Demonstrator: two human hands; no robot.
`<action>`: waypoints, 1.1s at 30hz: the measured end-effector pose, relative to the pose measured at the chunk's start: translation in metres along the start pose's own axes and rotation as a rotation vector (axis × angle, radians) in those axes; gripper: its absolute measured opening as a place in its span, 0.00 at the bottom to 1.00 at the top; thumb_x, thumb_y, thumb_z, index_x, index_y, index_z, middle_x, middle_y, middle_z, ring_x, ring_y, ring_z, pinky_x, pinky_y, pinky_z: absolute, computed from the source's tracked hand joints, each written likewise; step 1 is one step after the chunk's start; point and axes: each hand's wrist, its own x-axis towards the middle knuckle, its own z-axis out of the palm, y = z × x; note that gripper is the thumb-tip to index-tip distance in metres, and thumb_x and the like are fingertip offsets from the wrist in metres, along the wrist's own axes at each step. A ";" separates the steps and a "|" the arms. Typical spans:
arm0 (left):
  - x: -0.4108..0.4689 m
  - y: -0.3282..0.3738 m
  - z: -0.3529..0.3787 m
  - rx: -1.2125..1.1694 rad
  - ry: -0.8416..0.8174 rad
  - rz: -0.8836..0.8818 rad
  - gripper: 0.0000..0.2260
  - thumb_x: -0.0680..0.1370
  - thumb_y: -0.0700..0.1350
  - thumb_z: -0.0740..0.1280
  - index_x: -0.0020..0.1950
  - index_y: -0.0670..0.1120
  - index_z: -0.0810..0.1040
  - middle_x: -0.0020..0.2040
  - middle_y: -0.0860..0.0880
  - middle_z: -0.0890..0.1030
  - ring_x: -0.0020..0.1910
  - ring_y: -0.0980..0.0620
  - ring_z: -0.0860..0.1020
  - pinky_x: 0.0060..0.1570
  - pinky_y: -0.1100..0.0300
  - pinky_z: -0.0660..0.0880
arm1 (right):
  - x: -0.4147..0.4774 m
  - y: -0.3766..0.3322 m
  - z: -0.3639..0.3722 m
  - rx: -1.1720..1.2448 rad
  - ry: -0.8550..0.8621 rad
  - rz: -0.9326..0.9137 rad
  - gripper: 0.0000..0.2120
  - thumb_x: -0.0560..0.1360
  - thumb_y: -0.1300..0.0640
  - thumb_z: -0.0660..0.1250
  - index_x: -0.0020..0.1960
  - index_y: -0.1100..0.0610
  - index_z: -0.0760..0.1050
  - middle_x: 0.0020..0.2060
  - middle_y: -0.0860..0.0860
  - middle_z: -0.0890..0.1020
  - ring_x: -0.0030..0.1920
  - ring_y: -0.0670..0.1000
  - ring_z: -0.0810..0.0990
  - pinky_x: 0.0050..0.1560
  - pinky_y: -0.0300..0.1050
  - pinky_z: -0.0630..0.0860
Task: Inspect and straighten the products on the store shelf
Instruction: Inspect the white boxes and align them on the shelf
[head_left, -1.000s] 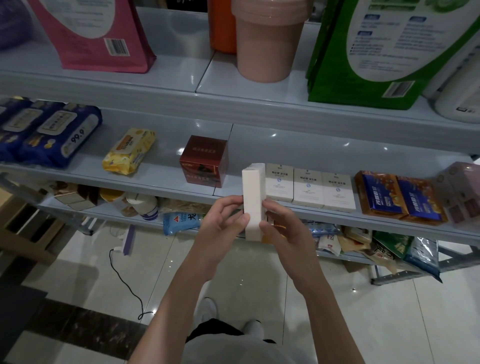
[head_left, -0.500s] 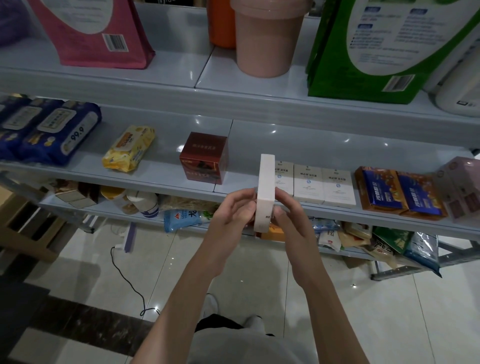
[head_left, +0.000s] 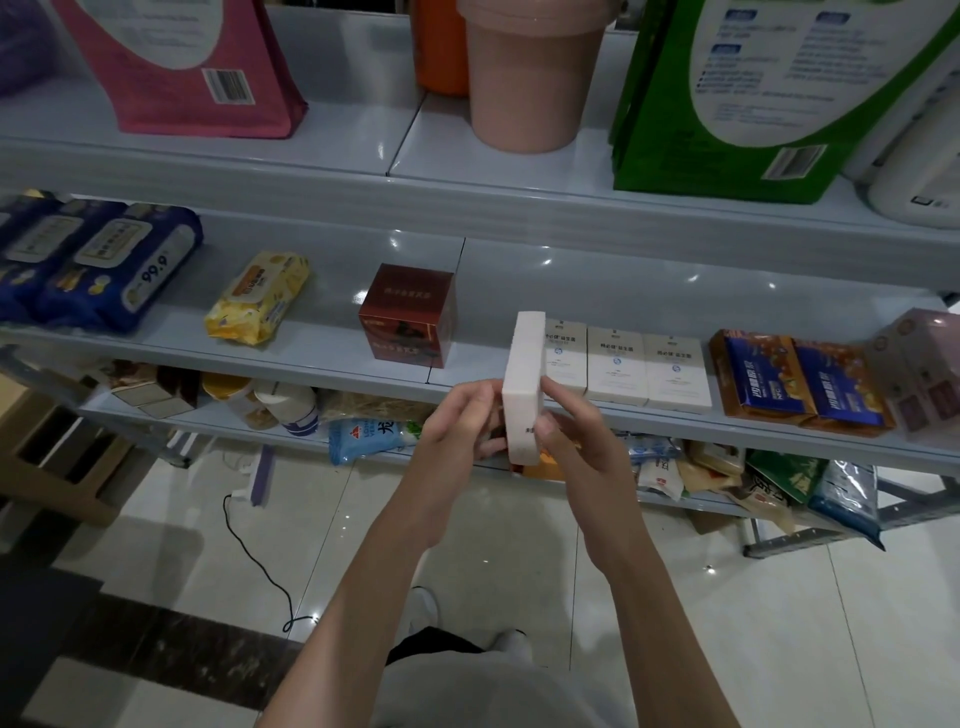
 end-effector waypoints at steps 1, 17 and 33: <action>0.001 0.000 0.000 -0.038 0.020 -0.042 0.17 0.84 0.57 0.60 0.65 0.48 0.78 0.58 0.47 0.84 0.58 0.50 0.83 0.60 0.49 0.79 | 0.000 0.001 0.000 -0.012 -0.002 -0.015 0.18 0.81 0.58 0.69 0.70 0.48 0.77 0.70 0.48 0.77 0.67 0.44 0.78 0.58 0.34 0.77; 0.000 -0.011 -0.008 0.258 -0.043 0.138 0.20 0.80 0.36 0.68 0.69 0.54 0.77 0.66 0.54 0.79 0.65 0.59 0.77 0.59 0.62 0.77 | 0.003 -0.008 0.004 0.068 0.063 0.021 0.18 0.83 0.62 0.64 0.69 0.48 0.77 0.63 0.47 0.82 0.58 0.41 0.83 0.54 0.35 0.79; -0.006 0.000 -0.006 0.059 -0.037 0.082 0.16 0.83 0.40 0.65 0.69 0.52 0.76 0.67 0.52 0.80 0.68 0.55 0.77 0.65 0.53 0.76 | -0.002 -0.012 0.003 0.193 0.052 0.027 0.16 0.84 0.64 0.61 0.67 0.53 0.78 0.58 0.42 0.85 0.59 0.46 0.83 0.55 0.42 0.82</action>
